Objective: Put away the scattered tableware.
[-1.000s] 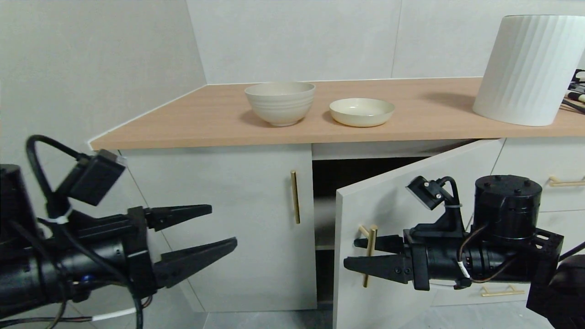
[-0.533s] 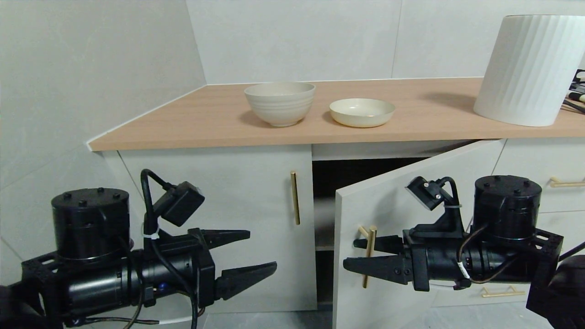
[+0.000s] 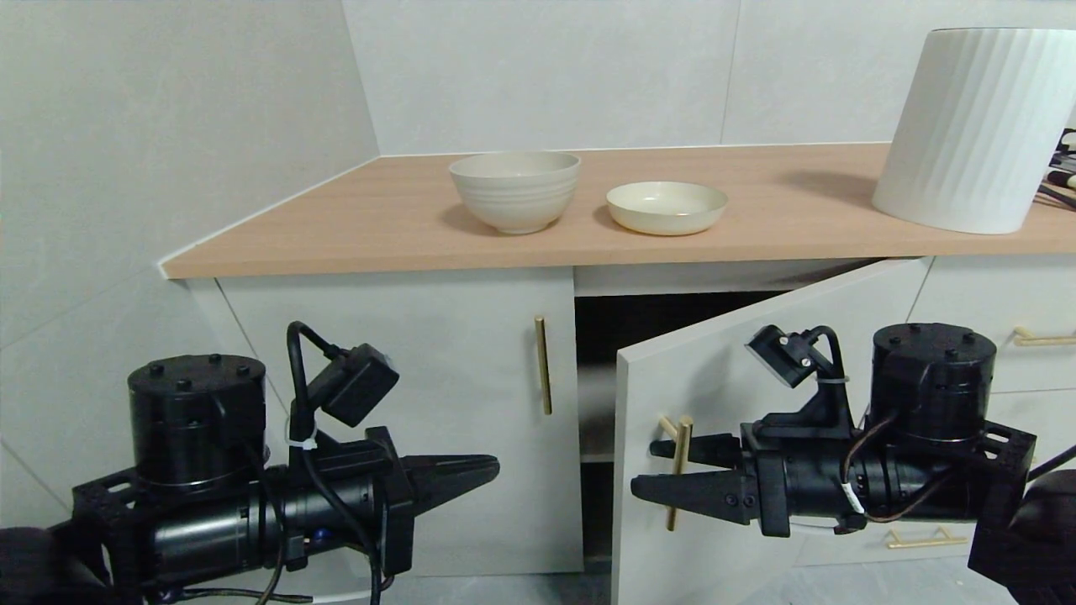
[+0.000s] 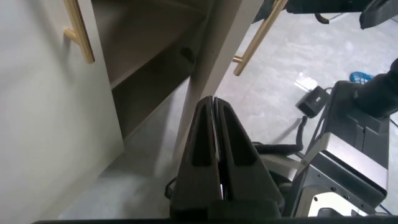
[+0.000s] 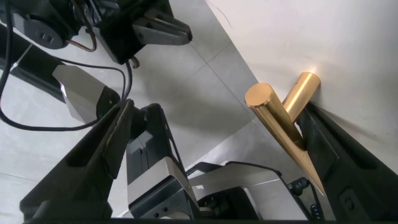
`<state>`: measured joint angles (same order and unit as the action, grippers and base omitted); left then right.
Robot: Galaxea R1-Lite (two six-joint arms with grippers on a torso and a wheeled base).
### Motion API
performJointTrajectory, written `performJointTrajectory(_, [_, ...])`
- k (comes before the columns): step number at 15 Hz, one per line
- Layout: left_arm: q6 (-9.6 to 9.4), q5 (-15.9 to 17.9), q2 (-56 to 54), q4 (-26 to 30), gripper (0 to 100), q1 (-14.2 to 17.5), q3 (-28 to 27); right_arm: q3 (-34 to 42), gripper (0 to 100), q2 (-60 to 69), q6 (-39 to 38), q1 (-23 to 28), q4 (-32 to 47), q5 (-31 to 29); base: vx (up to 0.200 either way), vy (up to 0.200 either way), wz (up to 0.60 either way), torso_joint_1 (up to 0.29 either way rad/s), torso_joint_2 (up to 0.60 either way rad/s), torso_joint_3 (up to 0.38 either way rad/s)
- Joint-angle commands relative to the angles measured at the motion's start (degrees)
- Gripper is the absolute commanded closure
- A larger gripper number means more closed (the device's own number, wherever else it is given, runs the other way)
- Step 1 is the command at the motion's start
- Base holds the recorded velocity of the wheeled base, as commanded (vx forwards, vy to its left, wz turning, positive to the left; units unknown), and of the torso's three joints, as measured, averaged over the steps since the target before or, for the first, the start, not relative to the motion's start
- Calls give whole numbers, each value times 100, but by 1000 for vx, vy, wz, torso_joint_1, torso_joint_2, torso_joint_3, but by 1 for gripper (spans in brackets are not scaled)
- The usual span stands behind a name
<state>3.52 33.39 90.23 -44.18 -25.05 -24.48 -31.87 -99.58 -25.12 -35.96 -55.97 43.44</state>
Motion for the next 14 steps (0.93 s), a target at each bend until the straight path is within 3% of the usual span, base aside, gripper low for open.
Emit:
performJointTrajectory(1, [-1,1,73,-3,100,-61,-83,5,0,-35,-1,-34,7,-10,0,0,0,0,0,0])
performJointTrajectory(7, [17,1,978,-161,100,-351,-830,14,0,-26,-1,-42,7,-10,0,0,0,0,0,0])
performJointTrajectory(8, [87,-8,1418,-319,100,-404,-1261,14,0,-26,-1,-42,7,-10,0,0,0,0,0,0])
performJointTrajectory(12, [342,-184,2200,-838,100,-518,-1955,23,0,-26,-1,-78,7,-19,0,0,0,0,0,0])
performJointTrajectory(13, [351,-219,2358,-970,100,-615,-1982,23,0,-26,-1,-78,7,-19,0,0,0,0,0,0])
performJointTrajectory(14, [430,-465,2666,-1383,100,-887,-1982,23,0,-26,-1,-78,7,-19,0,0,0,0,0,0])
